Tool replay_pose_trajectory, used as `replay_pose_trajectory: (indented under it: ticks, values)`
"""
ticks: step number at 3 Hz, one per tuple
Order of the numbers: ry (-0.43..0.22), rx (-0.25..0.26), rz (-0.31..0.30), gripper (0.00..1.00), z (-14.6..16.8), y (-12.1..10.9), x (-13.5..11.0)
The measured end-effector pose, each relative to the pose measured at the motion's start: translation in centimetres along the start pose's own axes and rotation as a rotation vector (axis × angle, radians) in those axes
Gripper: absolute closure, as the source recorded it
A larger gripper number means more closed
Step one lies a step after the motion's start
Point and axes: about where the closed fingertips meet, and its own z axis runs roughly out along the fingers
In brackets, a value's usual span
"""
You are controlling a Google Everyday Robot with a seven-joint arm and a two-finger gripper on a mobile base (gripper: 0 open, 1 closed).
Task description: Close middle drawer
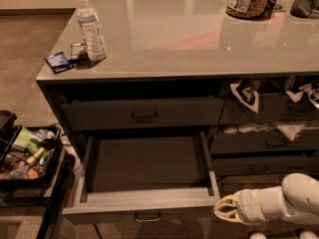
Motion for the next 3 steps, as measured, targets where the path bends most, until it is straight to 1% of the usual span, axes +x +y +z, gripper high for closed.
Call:
replay_pose_trajectory:
  ticks: [1, 2, 3]
  values:
    - [0.007, 0.042, 0.009, 1.0, 2.8, 0.2, 2.5]
    - [0.012, 0.122, 0.007, 1.0, 5.5, 0.4, 4.4]
    - [0.038, 0.173, -0.002, 1.0, 7.7, 0.5, 5.1]
